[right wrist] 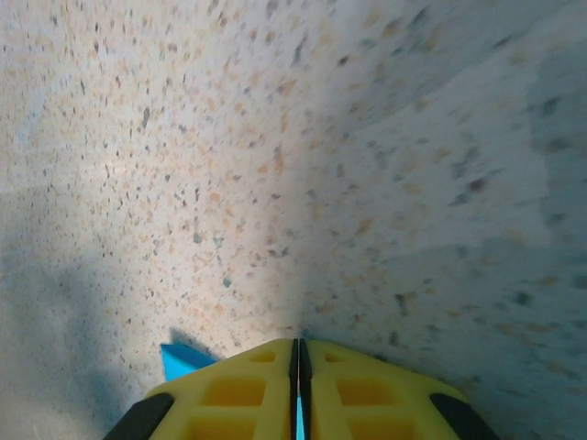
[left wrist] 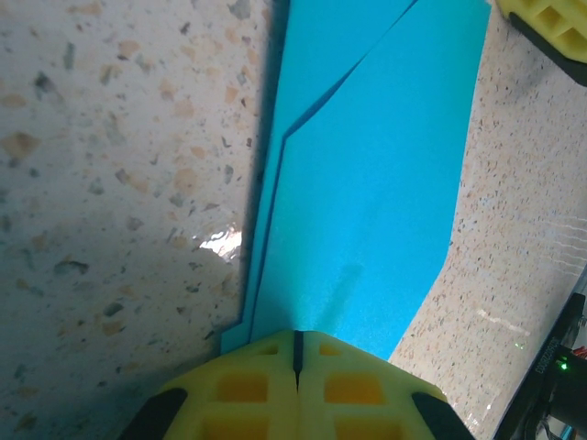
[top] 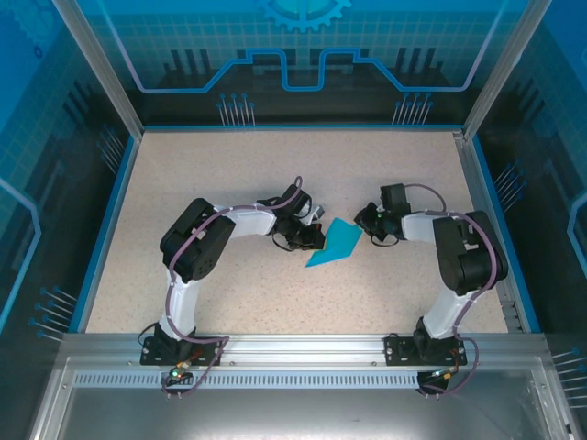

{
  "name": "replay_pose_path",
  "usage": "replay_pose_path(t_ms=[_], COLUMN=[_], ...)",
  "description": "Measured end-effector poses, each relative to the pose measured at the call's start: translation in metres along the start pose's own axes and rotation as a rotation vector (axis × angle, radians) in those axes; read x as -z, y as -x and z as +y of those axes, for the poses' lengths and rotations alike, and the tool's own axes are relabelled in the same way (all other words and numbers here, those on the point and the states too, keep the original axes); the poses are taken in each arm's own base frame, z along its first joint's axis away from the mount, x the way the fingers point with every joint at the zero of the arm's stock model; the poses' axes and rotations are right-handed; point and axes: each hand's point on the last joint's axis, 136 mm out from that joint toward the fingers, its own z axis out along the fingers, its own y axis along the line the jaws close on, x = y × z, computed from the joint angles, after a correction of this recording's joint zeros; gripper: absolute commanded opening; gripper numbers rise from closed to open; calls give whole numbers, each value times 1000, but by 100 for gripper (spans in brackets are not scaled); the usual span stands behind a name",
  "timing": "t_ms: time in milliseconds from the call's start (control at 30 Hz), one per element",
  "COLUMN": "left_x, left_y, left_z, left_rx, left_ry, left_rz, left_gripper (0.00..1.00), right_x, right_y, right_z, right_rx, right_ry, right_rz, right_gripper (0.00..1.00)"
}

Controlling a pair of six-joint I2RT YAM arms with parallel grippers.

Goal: Fold a paper plane with a square sheet of paper (pick it up from the middle)

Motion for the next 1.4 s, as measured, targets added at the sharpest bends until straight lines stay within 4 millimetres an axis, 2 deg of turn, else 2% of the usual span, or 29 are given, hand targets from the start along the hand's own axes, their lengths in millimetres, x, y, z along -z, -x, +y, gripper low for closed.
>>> replay_pose_path(t_ms=[67,133,200,267,367,500,700,800,1067,1133,1400], left_x=[0,0,0,0,0,0,0,1,5,8,28], left_y=[0,0,0,0,0,0,0,0,-3,-5,-4], left_z=[0,0,0,0,0,0,0,0,0,-1,-31], left_rx=[0,0,0,0,0,0,0,1,8,15,0], left_ry=[0,0,0,0,0,0,-1,0,12,16,-62], left_rz=[0,0,0,0,0,-1,-2,-2,4,11,0], left_gripper=[0,0,0,0,0,0,0,0,0,3,6], right_x=[9,20,30,34,31,25,2,-6,-8,-8,-9], right_y=[4,5,3,-6,-35,-72,-94,-100,-102,-101,-101], right_z=[-4,1,16,32,47,55,42,36,36,36,36], right_rx=[5,28,73,122,186,236,223,205,199,193,177], right_ry=[-8,7,44,79,109,130,117,112,126,133,146], right_rz=[-35,-52,-64,-52,13,108,207,240,244,241,253], right_gripper=[19,21,21,21,18,12,8,8,7,7,7])
